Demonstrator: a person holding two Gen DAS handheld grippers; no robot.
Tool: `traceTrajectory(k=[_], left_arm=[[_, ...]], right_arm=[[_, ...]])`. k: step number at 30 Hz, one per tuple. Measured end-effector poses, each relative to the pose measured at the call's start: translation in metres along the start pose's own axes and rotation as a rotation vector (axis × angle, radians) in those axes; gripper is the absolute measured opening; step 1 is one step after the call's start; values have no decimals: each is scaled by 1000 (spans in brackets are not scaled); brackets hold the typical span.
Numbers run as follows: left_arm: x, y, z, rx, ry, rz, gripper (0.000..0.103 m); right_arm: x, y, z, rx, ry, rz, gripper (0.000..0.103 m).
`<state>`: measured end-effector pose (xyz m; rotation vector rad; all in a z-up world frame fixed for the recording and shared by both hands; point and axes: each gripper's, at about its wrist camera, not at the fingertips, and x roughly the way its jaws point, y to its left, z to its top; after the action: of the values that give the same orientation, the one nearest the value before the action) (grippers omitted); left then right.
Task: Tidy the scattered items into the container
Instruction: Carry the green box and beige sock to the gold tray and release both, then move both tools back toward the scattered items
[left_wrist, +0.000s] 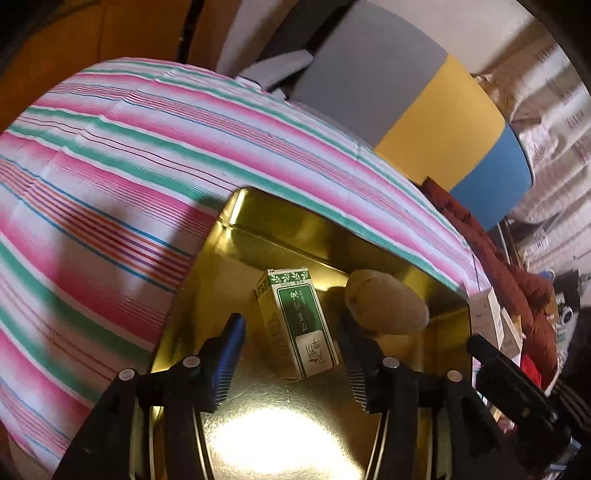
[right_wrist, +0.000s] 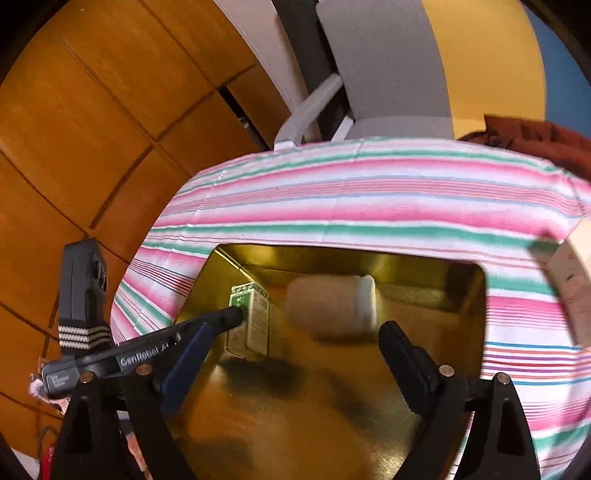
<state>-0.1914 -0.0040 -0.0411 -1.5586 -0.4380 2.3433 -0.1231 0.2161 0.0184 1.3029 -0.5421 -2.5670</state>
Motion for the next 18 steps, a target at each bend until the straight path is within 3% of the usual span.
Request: traceTrajectory(k=[9,18], left_arm=[[-27,-16,-13,-15,-99,11,53],[-38,-36,-47,22,-79,-23,53]], right_arm=[[-30,10,-14,-94,-54,-30,96],[-59,6,-38,-127,-76,-37,97]])
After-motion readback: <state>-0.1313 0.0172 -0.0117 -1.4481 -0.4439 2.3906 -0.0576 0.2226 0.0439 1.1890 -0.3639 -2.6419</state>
